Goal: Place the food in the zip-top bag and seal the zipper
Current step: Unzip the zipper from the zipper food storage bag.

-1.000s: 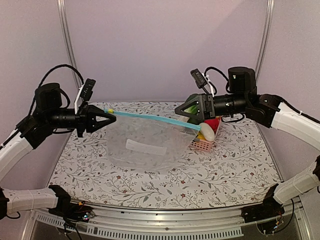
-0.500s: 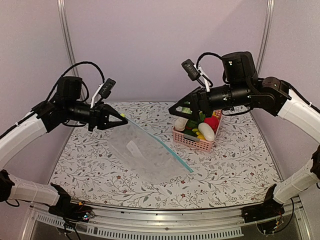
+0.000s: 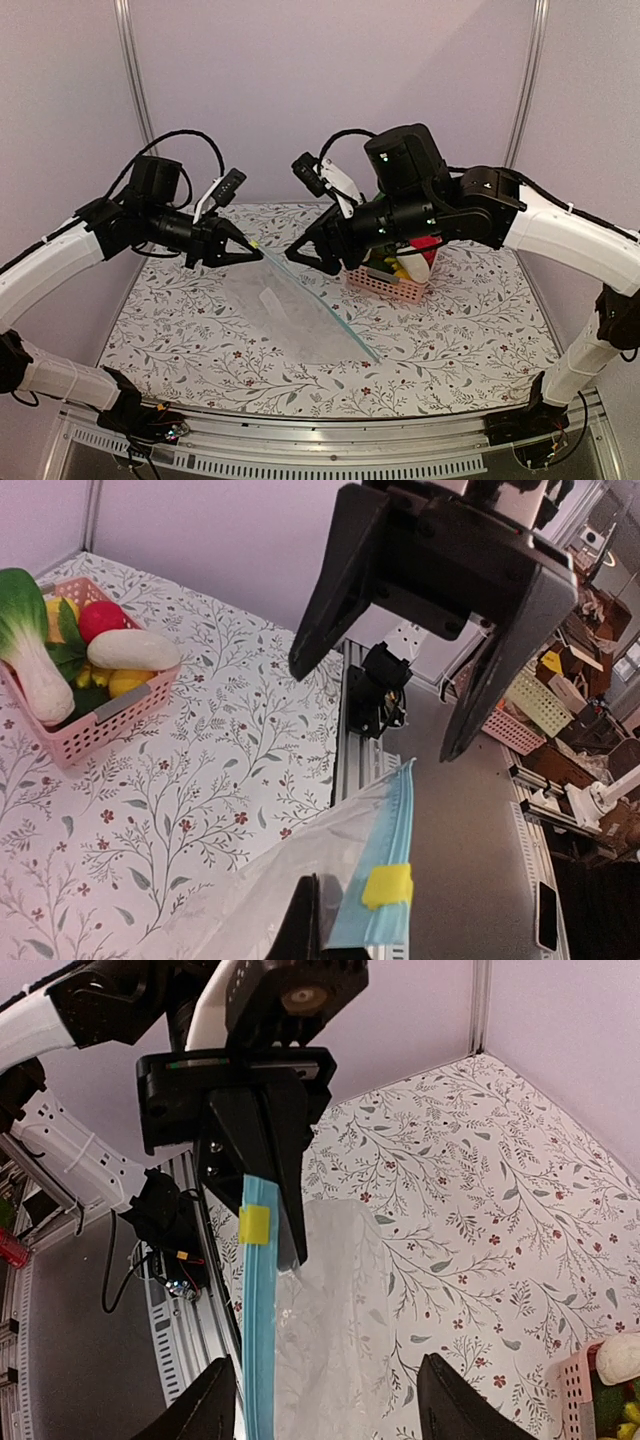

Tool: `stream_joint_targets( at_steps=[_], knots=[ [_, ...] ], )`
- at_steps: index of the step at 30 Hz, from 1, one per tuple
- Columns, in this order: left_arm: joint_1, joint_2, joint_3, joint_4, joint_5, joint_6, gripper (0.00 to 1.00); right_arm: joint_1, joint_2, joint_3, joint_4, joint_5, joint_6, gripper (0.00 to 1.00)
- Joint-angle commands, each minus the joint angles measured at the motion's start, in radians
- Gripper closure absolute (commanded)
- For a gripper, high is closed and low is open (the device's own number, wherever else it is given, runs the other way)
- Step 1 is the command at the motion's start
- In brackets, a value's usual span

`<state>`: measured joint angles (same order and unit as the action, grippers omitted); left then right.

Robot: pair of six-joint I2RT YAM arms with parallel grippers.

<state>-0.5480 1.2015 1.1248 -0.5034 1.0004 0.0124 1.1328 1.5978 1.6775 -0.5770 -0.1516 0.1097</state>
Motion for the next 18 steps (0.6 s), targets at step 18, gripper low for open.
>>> stream_joint_targets(
  at_steps=[18],
  knots=[
    [-0.032,0.061,0.004,-0.071,-0.049,0.019,1.00,0.090,0.184,0.174,0.016,0.180,-0.049,0.58]
  ],
)
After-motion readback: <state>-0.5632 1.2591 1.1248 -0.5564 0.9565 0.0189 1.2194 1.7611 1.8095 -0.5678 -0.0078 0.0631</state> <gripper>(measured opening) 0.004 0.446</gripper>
